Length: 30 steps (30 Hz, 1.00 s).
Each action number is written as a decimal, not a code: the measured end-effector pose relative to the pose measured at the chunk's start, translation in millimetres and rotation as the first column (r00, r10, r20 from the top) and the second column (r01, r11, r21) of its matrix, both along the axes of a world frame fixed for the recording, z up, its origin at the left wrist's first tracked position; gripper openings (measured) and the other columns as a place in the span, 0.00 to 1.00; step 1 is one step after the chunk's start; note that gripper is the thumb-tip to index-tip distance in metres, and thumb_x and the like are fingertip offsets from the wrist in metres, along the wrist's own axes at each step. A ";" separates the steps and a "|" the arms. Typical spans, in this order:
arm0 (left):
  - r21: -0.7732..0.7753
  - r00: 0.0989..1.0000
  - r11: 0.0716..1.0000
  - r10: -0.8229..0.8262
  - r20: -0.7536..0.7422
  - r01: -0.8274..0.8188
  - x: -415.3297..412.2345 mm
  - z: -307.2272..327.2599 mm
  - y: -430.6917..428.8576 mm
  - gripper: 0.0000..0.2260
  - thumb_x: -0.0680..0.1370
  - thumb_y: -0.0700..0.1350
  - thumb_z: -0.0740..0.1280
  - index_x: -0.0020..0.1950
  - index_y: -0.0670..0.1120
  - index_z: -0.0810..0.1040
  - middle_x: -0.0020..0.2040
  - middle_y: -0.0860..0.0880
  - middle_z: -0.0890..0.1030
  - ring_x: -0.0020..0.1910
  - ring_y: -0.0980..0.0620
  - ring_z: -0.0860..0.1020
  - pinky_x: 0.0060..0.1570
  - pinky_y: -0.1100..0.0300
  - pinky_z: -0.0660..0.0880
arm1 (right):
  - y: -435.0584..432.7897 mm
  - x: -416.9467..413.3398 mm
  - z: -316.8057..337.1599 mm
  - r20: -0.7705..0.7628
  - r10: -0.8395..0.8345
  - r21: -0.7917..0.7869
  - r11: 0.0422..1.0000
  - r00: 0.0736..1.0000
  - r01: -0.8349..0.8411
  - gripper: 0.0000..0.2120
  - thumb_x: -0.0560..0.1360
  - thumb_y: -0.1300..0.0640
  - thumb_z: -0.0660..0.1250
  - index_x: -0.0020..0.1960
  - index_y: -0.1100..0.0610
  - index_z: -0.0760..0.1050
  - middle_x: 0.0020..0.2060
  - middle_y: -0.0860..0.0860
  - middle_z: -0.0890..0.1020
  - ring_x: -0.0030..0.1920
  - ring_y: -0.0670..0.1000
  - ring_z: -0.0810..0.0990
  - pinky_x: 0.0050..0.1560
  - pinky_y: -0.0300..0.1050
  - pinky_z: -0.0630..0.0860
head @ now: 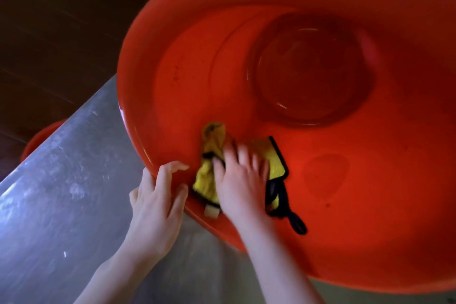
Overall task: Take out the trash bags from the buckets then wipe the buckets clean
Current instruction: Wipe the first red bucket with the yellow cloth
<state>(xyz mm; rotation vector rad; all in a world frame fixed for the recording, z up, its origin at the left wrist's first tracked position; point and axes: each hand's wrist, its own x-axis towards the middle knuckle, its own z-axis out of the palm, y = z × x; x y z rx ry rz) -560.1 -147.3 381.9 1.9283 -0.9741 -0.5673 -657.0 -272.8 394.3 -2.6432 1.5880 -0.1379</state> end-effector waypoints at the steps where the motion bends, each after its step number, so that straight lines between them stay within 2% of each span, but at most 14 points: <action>1: -0.005 1.000 1.000 -0.007 0.002 0.007 -0.1 -0.2 1.8 0.16 0.81 0.46 0.60 0.60 0.68 0.63 0.55 0.58 0.67 0.54 0.62 0.65 0.60 0.56 0.55 | -21.5 4.0 -1.6 -0.022 -0.054 0.012 0.998 0.998 0.054 0.24 0.79 0.41 0.56 0.72 0.47 0.67 0.69 0.50 0.70 0.68 0.58 0.68 0.70 0.62 0.60; 4: -0.003 0.999 0.999 -0.032 0.039 0.032 -4.1 4.4 6.3 0.17 0.79 0.46 0.65 0.58 0.67 0.66 0.51 0.60 0.69 0.55 0.65 0.65 0.61 0.55 0.56 | -88.6 16.3 -3.8 -0.027 -0.213 0.070 0.974 0.977 0.215 0.24 0.81 0.43 0.52 0.76 0.47 0.59 0.73 0.50 0.64 0.73 0.56 0.61 0.72 0.62 0.55; 6: 0.009 0.997 0.999 -0.046 0.065 0.046 -4.7 8.4 6.8 0.14 0.79 0.50 0.66 0.58 0.68 0.68 0.47 0.59 0.69 0.52 0.59 0.67 0.62 0.51 0.61 | -116.5 20.3 -7.6 0.014 -0.260 0.078 0.963 0.966 0.258 0.23 0.82 0.44 0.52 0.76 0.47 0.59 0.73 0.51 0.63 0.73 0.57 0.60 0.72 0.65 0.54; 9: -0.090 0.994 0.995 0.053 0.097 -0.045 10.2 24.4 5.4 0.20 0.76 0.53 0.66 0.66 0.66 0.68 0.54 0.52 0.67 0.56 0.48 0.70 0.61 0.43 0.71 | -125.2 20.6 -16.9 0.038 -0.246 0.008 0.969 0.968 0.246 0.22 0.81 0.45 0.53 0.75 0.48 0.61 0.72 0.52 0.64 0.72 0.57 0.60 0.70 0.66 0.54; 10: -0.163 0.981 0.984 0.098 0.167 -0.070 20.1 32.8 2.3 0.22 0.75 0.51 0.66 0.69 0.63 0.69 0.58 0.49 0.66 0.60 0.49 0.69 0.62 0.47 0.72 | -124.9 19.0 -18.2 0.041 -0.231 -0.005 0.973 0.972 0.232 0.22 0.81 0.45 0.54 0.74 0.48 0.61 0.71 0.52 0.65 0.72 0.58 0.61 0.70 0.66 0.54; 12: -0.278 0.926 0.959 0.149 0.347 -0.050 40.7 46.2 -5.7 0.23 0.77 0.48 0.64 0.73 0.56 0.69 0.61 0.44 0.65 0.60 0.59 0.65 0.61 0.65 0.70 | -126.3 14.9 -17.0 0.033 -0.187 -0.009 0.982 0.982 0.187 0.22 0.81 0.45 0.54 0.74 0.48 0.62 0.71 0.52 0.66 0.72 0.58 0.61 0.70 0.66 0.55; 13: -0.288 0.895 0.957 0.146 0.422 -0.020 49.9 50.3 -9.9 0.23 0.78 0.47 0.63 0.73 0.55 0.68 0.61 0.44 0.66 0.56 0.62 0.64 0.56 0.67 0.70 | -128.3 12.1 -14.8 0.020 -0.159 -0.007 0.987 0.987 0.159 0.23 0.81 0.44 0.54 0.74 0.49 0.63 0.71 0.53 0.66 0.71 0.58 0.62 0.69 0.66 0.56; 14: -0.278 0.880 0.960 0.128 0.458 0.005 55.9 52.1 -12.9 0.23 0.79 0.47 0.63 0.74 0.57 0.67 0.60 0.45 0.67 0.52 0.62 0.65 0.51 0.64 0.71 | -130.3 7.8 -12.4 -0.001 -0.131 -0.001 0.991 0.991 0.131 0.23 0.81 0.44 0.54 0.74 0.49 0.63 0.71 0.53 0.66 0.71 0.58 0.62 0.69 0.65 0.57; 17: -0.227 0.922 0.974 0.082 0.378 0.006 52.2 41.9 -14.6 0.23 0.81 0.48 0.63 0.74 0.64 0.64 0.61 0.49 0.70 0.37 0.60 0.67 0.42 0.58 0.71 | -137.9 -13.6 -7.1 -0.089 -0.098 0.030 0.994 0.991 0.101 0.24 0.81 0.44 0.54 0.75 0.48 0.61 0.72 0.53 0.65 0.72 0.59 0.60 0.70 0.66 0.56; 19: -0.215 0.958 0.977 0.054 0.283 0.008 37.4 32.3 -13.5 0.25 0.77 0.49 0.64 0.73 0.65 0.65 0.60 0.54 0.70 0.39 0.62 0.73 0.41 0.59 0.72 | -139.9 -32.4 -5.7 -0.165 -0.121 0.005 0.992 0.979 0.123 0.23 0.81 0.44 0.54 0.75 0.47 0.60 0.71 0.52 0.65 0.71 0.58 0.61 0.71 0.68 0.54; 22: -0.205 0.981 0.979 0.062 0.186 -0.023 14.5 20.6 -14.7 0.29 0.76 0.42 0.69 0.72 0.65 0.66 0.57 0.59 0.69 0.41 0.63 0.76 0.41 0.60 0.73 | -140.1 -49.2 -5.2 -0.208 -0.150 -0.053 0.989 0.967 0.142 0.23 0.81 0.44 0.54 0.74 0.47 0.61 0.70 0.51 0.67 0.70 0.58 0.62 0.71 0.69 0.53; 24: -0.198 0.987 0.978 0.089 0.132 -0.062 2.5 15.7 -16.1 0.32 0.75 0.40 0.71 0.72 0.66 0.66 0.56 0.59 0.69 0.38 0.59 0.75 0.41 0.60 0.73 | -136.2 -50.0 -2.7 -0.221 -0.174 -0.059 0.984 0.959 0.165 0.22 0.81 0.45 0.54 0.74 0.47 0.61 0.70 0.52 0.67 0.70 0.58 0.62 0.71 0.69 0.53; 27: -0.199 0.990 0.975 0.117 0.074 -0.100 -4.6 12.7 -16.5 0.31 0.76 0.40 0.69 0.72 0.66 0.66 0.57 0.58 0.70 0.40 0.55 0.74 0.42 0.61 0.71 | -110.0 -42.6 5.7 -0.223 -0.231 -0.006 0.972 0.947 0.236 0.23 0.82 0.46 0.53 0.75 0.47 0.59 0.72 0.51 0.65 0.72 0.58 0.61 0.73 0.66 0.52; 30: -0.172 0.990 0.976 0.139 0.006 -0.136 -6.5 7.5 -18.4 0.30 0.76 0.40 0.69 0.71 0.66 0.66 0.58 0.55 0.73 0.42 0.52 0.72 0.43 0.61 0.69 | -48.5 -30.1 13.1 -0.167 -0.196 0.025 0.979 0.966 0.203 0.23 0.80 0.44 0.54 0.75 0.47 0.61 0.71 0.50 0.67 0.69 0.57 0.65 0.71 0.61 0.57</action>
